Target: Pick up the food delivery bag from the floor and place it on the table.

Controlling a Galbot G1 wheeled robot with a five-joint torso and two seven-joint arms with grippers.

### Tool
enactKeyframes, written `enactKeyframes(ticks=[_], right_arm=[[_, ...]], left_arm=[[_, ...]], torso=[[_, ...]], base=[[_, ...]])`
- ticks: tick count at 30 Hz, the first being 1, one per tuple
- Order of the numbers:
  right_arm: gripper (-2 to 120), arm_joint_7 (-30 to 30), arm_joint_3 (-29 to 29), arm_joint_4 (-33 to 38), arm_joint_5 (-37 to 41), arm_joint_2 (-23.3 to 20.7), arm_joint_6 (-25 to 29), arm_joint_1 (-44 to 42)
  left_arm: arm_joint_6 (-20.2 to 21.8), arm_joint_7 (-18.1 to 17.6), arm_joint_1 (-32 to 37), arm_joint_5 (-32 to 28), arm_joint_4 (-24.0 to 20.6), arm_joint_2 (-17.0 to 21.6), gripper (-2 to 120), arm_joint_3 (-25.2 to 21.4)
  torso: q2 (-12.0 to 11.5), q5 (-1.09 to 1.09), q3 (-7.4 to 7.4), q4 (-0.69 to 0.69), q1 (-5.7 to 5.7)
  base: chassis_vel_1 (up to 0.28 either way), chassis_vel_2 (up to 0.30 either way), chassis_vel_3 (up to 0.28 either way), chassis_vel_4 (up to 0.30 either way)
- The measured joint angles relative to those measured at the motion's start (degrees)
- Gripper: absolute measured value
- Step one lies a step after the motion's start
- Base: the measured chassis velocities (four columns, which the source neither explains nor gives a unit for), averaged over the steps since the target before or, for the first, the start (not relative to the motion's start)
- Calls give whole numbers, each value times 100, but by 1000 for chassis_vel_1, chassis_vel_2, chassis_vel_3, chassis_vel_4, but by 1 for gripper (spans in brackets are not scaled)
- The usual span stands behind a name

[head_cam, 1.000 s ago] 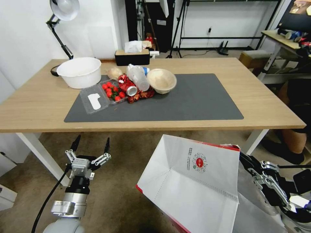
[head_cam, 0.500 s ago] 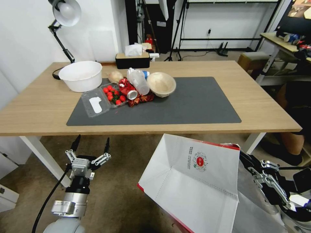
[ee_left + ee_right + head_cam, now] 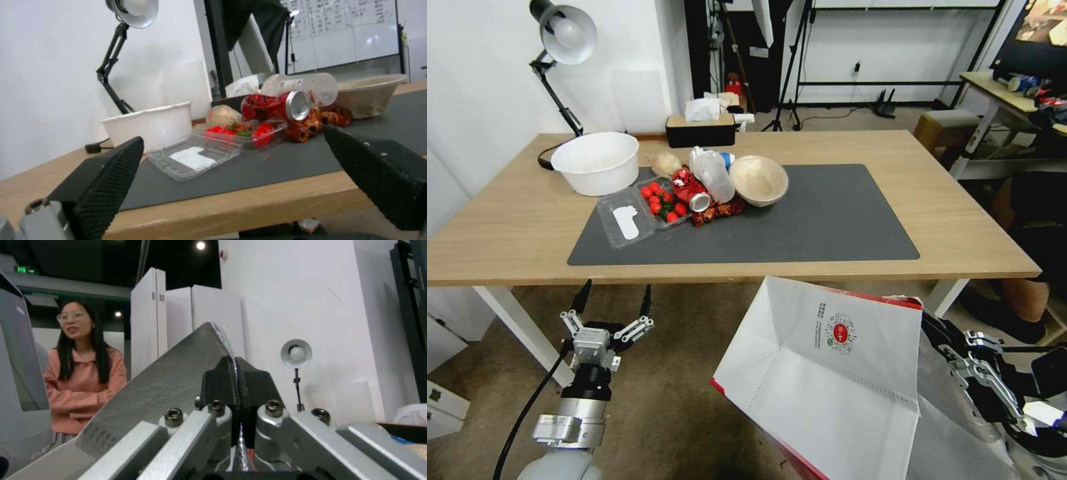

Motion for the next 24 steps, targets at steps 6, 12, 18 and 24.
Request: enactKeyframes(ticks=[6,12,18,24], right_arm=[[0,-1,-4,6,1,-3,0,7],[0,-17,-5,30,18,0,-6,5],[0,26,-55,45,96,-26,-14,32],[0,285,-87,150,330,-92,-10,40]], left_arm=[[0,-34,-2,27,-35,6,100,0],[1,-35,-5,81,-32,-6,100,8],[-18,-6,10,78,-49,-2,100,-36],[-24,-5,4,86,-52,-25,100,-24]], torso=[[40,1,23,0,18],[32,0,19,0,16],[13,0,8,0,7],[4,0,2,0,3]], base=[[0,0,0,0],[0,0,0,0],[0,0,0,0],[0,0,0,0]])
